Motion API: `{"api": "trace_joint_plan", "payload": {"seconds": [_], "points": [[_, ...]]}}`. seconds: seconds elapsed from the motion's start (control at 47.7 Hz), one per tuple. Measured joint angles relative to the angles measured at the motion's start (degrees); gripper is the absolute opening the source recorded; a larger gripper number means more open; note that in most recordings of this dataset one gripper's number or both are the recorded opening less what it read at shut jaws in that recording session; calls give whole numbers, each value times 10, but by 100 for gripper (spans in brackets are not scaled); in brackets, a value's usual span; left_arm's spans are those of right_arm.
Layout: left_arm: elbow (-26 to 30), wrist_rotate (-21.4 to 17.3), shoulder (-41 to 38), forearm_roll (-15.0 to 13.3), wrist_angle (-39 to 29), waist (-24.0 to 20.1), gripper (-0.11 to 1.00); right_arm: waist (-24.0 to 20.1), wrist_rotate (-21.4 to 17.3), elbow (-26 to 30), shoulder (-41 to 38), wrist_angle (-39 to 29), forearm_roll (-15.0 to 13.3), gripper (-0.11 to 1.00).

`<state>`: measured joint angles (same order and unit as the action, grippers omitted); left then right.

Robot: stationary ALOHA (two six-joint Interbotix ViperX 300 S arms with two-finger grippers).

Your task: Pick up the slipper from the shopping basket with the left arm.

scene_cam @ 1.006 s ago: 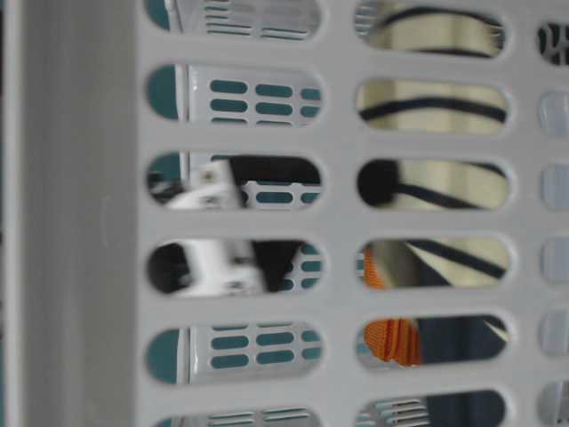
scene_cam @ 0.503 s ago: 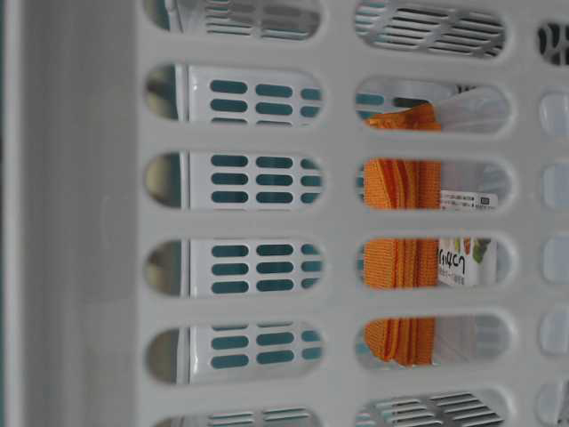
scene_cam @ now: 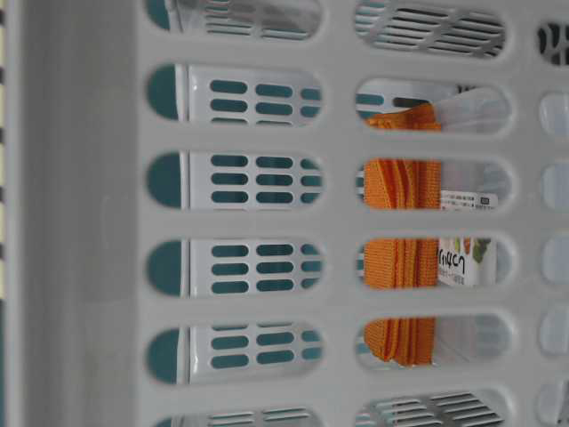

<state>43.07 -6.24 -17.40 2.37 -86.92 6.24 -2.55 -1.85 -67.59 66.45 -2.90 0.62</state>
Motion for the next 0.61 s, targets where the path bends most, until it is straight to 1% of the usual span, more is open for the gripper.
{"api": "trace_joint_plan", "payload": {"seconds": [0.314,0.608], "points": [[0,7,0,0,-4,1,5,-4,0,0,1,0,0,-1],[-16,7,0,0,-5,2,5,-5,0,0,3,0,0,-1]]}}
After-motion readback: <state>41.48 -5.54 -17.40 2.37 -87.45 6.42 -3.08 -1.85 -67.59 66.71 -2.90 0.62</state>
